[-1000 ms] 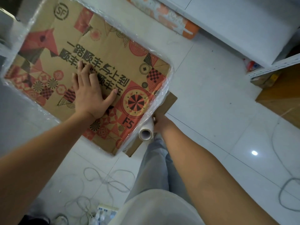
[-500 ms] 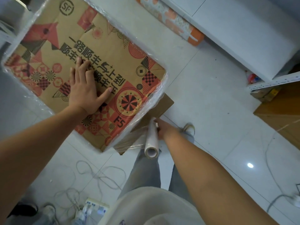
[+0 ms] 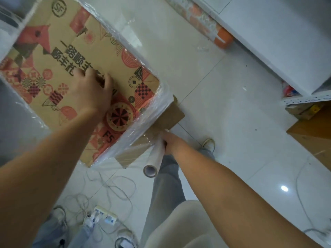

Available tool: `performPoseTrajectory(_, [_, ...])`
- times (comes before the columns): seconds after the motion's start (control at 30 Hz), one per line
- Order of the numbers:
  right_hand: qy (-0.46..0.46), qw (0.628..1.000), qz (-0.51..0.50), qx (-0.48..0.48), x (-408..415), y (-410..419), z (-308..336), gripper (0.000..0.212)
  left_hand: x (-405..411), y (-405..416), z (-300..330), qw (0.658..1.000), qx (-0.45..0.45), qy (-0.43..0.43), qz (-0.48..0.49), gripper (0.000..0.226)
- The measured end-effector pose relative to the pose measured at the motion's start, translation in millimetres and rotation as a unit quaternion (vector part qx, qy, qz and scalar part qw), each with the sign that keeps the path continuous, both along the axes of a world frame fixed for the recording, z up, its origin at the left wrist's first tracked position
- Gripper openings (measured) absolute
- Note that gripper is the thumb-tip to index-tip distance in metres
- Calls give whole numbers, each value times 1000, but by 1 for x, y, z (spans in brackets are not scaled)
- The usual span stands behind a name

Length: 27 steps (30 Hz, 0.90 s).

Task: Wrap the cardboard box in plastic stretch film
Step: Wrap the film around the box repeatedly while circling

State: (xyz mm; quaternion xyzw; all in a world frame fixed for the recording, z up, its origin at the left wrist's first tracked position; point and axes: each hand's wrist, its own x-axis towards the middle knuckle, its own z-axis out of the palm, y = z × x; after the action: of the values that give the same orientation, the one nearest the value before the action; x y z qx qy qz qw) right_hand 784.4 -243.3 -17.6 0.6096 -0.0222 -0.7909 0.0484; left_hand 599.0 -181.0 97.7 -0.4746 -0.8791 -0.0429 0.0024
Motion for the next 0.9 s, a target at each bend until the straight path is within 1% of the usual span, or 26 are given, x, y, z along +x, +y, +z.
performPoseTrajectory(0.07, [25,999,22,-22,0,5,-4,51,18,11,-5,996,16,-32,83,52])
performPoseTrajectory(0.13, [22,999,18,-20,6,11,-5,51,25,15,-16,991,38,-54,116,56])
performPoseTrajectory(0.23, [3,1000,-5,-12,21,22,-9,47,25,15,-29,986,56,-61,146,57])
performPoseTrajectory(0.37, [-4,999,-35,-11,27,32,-18,50,22,11,-33,985,87,-59,139,48])
performPoseTrajectory(0.47, [25,995,-67,-71,18,34,-24,48,22,12,-35,983,86,-64,148,49])
performPoseTrajectory(0.5, [26,994,-65,-83,17,35,-26,47,21,12,-35,983,84,-63,153,50])
performPoseTrajectory(0.57, [21,996,-37,-79,17,37,-35,38,20,11,-35,983,85,-57,153,49])
performPoseTrajectory(0.63, [18,998,-8,-60,23,42,-45,20,20,10,-36,983,84,-57,151,49])
performPoseTrajectory(0.67, [12,998,-3,-68,26,44,-51,10,21,11,-37,983,83,-58,151,49])
performPoseTrajectory(0.7, [0,997,-4,-83,28,47,-51,8,21,12,-37,983,82,-57,152,50])
performPoseTrajectory(0.77, [-36,996,-16,-82,32,48,-50,20,20,12,-38,983,80,-51,155,51])
performPoseTrajectory(0.8, [-51,996,-14,-69,32,47,-52,22,20,11,-37,984,80,-48,155,50])
performPoseTrajectory(0.83, [-52,997,-4,-60,30,45,-51,21,20,10,-37,984,80,-49,154,50])
performPoseTrajectory(0.87, [-45,997,-16,-52,28,43,-51,18,21,9,-38,984,79,-50,154,50])
performPoseTrajectory(0.9, [-43,998,-20,-47,26,40,-46,20,21,10,-38,984,76,-50,154,50])
